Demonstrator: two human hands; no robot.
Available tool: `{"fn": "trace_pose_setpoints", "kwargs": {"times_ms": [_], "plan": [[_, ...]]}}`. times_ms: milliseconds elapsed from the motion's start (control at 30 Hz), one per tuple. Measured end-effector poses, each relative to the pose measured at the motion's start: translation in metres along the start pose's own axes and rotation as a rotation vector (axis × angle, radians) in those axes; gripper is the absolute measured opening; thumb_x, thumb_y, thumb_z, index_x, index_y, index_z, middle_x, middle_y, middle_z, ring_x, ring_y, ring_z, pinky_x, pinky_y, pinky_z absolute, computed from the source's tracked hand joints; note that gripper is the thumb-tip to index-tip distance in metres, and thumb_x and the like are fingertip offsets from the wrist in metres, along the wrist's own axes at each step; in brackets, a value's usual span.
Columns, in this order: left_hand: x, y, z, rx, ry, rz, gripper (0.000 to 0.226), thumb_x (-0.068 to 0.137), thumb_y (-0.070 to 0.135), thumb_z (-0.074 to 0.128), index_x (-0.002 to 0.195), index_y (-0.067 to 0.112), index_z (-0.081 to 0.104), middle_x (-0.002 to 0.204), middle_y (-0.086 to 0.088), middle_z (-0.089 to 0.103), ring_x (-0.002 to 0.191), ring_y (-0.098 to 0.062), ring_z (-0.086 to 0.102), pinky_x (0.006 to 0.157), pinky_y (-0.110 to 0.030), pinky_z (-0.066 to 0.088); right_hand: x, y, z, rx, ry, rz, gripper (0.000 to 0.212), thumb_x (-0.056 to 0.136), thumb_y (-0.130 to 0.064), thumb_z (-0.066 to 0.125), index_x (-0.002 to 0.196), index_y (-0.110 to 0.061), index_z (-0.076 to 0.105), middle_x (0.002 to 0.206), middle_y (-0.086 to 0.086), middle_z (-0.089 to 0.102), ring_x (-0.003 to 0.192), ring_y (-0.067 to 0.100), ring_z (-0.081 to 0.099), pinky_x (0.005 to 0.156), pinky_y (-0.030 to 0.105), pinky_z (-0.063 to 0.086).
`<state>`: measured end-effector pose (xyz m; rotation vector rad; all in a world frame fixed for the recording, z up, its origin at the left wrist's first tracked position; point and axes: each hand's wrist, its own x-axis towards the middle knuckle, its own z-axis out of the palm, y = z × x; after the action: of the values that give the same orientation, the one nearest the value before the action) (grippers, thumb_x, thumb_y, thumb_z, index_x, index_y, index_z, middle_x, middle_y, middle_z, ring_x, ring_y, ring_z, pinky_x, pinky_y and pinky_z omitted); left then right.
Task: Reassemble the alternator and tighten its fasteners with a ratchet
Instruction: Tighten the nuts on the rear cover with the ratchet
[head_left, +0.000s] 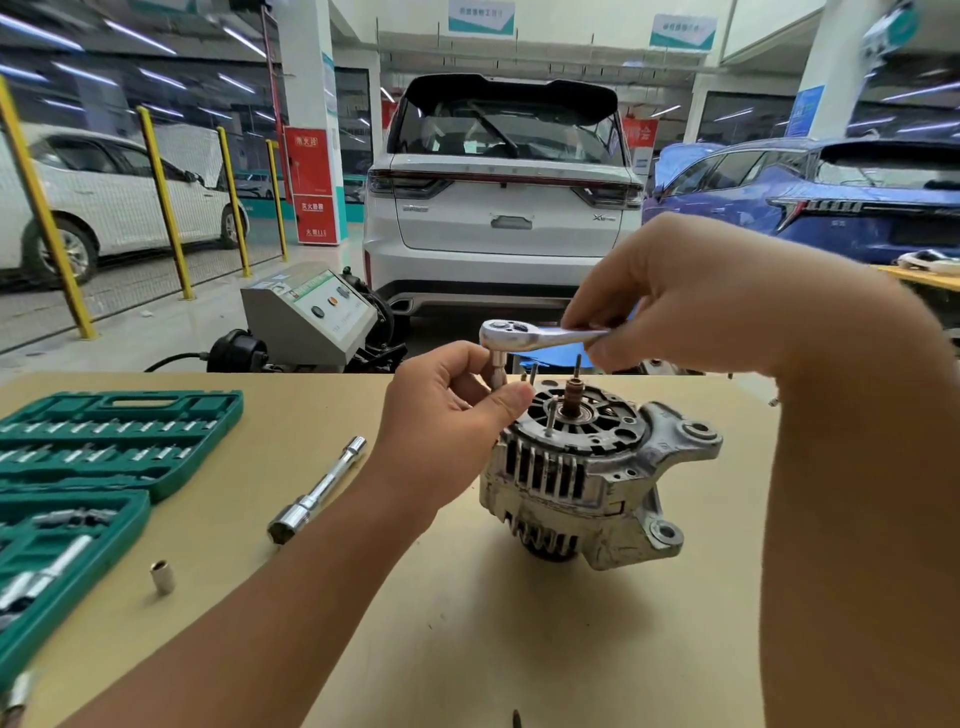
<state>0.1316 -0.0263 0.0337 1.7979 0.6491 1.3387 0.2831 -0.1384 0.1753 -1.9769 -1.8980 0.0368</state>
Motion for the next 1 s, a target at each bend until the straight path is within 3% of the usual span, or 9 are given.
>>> {"fn": "trace_pose_setpoints", "kwargs": {"times_ms": [133,267,367,467,600,667,767,867,1000], "plan": [[0.001,0.006,-0.008,0.006,-0.125,0.076,0.005,0.092,0.020,0.077,0.088,0.022,0.074,0.065,0.008,0.063,0.057,-0.012,0.049,0.050,-0.025,0.045,0.008,-0.006,0.009,-0.084,0.021,0.032,0.032,0.087,-0.013,0.074,0.101,-0.041,0.079,0.077,-0.016,0.070,0.063,0.003,0.061,0.050,0.018,0.041],[0.001,0.010,-0.012,-0.061,-0.160,0.156,0.004,0.090,0.015,0.073,0.093,0.013,0.076,0.079,-0.010,0.073,0.063,-0.015,0.059,0.053,-0.021,0.047,0.010,-0.012,0.011,-0.077,0.008,-0.033,0.032,0.088,-0.013,0.073,0.100,-0.042,0.078,0.061,-0.022,0.064,0.054,-0.010,0.057,0.037,0.005,0.033],[0.000,0.012,-0.006,-0.148,-0.122,0.092,0.011,0.090,0.001,0.074,0.086,0.012,0.076,0.070,-0.013,0.067,0.052,-0.005,0.050,0.051,-0.016,0.043,0.006,-0.017,0.012,-0.107,0.002,-0.047,0.014,0.085,-0.022,0.077,0.096,-0.032,0.077,0.066,-0.014,0.069,0.055,0.000,0.063,0.047,0.016,0.043],[0.000,0.013,-0.002,-0.129,-0.099,0.079,0.016,0.088,0.005,0.077,0.084,0.020,0.077,0.072,-0.020,0.065,0.063,-0.016,0.050,0.060,-0.029,0.045,0.001,-0.017,0.010,-0.093,-0.060,-0.032,0.014,0.081,-0.023,0.080,0.093,-0.028,0.074,0.061,-0.011,0.071,0.052,0.003,0.068,0.055,0.024,0.046],[-0.001,0.014,-0.003,-0.156,-0.086,0.053,0.015,0.085,0.008,0.080,0.081,0.021,0.075,0.067,-0.003,0.066,0.060,-0.013,0.052,0.055,-0.024,0.047,0.005,-0.013,0.009,-0.081,0.046,0.041,0.020,0.086,-0.016,0.076,0.094,-0.034,0.077,0.072,-0.012,0.069,0.059,0.002,0.062,0.048,0.019,0.043],[-0.002,0.015,-0.001,-0.139,-0.080,0.053,0.013,0.085,0.008,0.081,0.083,0.020,0.075,0.069,-0.006,0.069,0.063,-0.014,0.055,0.059,-0.036,0.053,0.005,-0.015,0.011,-0.112,0.052,0.035,0.013,0.086,-0.020,0.076,0.093,-0.030,0.078,0.073,-0.010,0.070,0.067,0.010,0.064,0.054,0.024,0.048],[-0.002,0.016,0.001,-0.101,-0.061,0.061,0.007,0.085,0.010,0.082,0.086,0.014,0.076,0.073,-0.018,0.067,0.062,-0.017,0.051,0.061,-0.051,0.052,-0.003,-0.017,0.008,-0.094,-0.089,-0.005,0.009,0.080,-0.032,0.079,0.087,-0.026,0.076,0.063,-0.009,0.073,0.059,0.009,0.070,0.059,0.034,0.056],[-0.001,0.014,-0.002,-0.097,-0.067,0.050,0.008,0.085,0.011,0.082,0.086,0.013,0.074,0.066,-0.006,0.063,0.059,-0.012,0.048,0.058,-0.036,0.049,-0.004,-0.015,0.003,-0.038,-0.064,0.013,0.010,0.083,-0.026,0.080,0.089,-0.033,0.075,0.064,-0.014,0.072,0.054,0.000,0.065,0.055,0.025,0.049],[-0.001,0.014,-0.008,-0.155,-0.165,0.028,0.011,0.084,0.006,0.081,0.086,0.012,0.072,0.063,0.002,0.061,0.048,-0.004,0.045,0.047,-0.016,0.041,0.005,-0.021,0.012,-0.122,0.059,0.028,0.021,0.088,-0.014,0.072,0.093,-0.033,0.079,0.075,-0.011,0.069,0.070,0.009,0.063,0.053,0.023,0.047]]}}
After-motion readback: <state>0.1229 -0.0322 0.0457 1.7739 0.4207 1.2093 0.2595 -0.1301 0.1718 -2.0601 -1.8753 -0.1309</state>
